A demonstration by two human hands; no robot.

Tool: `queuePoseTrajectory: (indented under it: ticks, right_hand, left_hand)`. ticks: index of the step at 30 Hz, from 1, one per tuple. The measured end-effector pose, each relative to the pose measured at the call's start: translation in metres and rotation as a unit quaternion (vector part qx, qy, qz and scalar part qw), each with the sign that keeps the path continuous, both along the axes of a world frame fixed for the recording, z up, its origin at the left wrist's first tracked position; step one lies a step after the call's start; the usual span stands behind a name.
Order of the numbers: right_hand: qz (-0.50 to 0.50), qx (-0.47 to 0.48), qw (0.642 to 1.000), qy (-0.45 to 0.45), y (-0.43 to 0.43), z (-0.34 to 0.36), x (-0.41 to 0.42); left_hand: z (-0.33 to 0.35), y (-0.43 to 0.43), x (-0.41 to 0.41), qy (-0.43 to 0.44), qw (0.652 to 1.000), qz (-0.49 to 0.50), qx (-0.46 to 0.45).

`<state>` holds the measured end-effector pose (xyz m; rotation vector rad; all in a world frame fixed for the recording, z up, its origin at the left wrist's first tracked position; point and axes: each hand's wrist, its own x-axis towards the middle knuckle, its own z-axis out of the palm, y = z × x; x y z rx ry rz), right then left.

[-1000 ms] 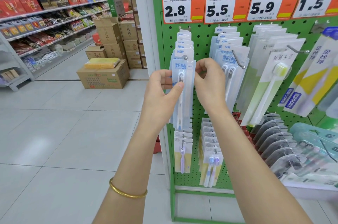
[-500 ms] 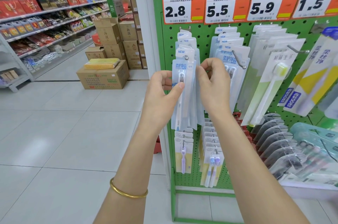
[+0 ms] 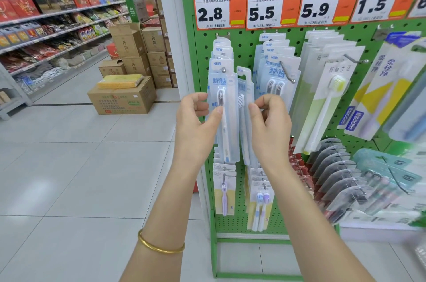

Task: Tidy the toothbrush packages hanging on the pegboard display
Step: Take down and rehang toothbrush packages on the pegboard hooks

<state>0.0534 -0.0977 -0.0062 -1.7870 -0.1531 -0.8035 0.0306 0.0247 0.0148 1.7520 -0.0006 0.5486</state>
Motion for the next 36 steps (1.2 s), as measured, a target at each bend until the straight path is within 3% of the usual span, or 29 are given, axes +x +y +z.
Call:
queuePoseTrajectory:
  ticks: [5,9,17,22,27,30,36]
  right_hand:
    - [-0.003,-0.003,1.0,0.025,-0.016,-0.014,-0.019]
    - [0.013,0.011,0.998,0.062,-0.033,-0.026,-0.037]
    - [0.075,0.115,0.978,0.154,-0.072,-0.064,-0.074]
    - [0.098,0.149,0.963,0.2,-0.088,-0.087,-0.098]
    - [0.104,0.071,0.961,0.247,-0.098,-0.111,-0.118]
    - [0.081,0.069,0.963,0.249,-0.097,-0.118,-0.122]
    - [0.074,0.196,0.944,0.257,-0.098,-0.131,-0.125]
  left_hand:
    - [-0.007,-0.012,-0.016,-0.047,0.996,0.07,-0.035]
    - [-0.024,-0.03,-0.037,-0.068,0.995,0.043,-0.059]
    - [-0.076,-0.081,-0.064,0.082,0.987,-0.125,-0.053]
    - [-0.094,-0.104,-0.071,0.111,0.983,-0.134,-0.062]
    - [-0.105,-0.119,-0.072,0.15,0.976,-0.126,-0.096]
    - [-0.112,-0.125,-0.077,0.146,0.981,-0.12,-0.049]
    - [-0.135,-0.123,-0.097,0.139,0.967,-0.166,0.131]
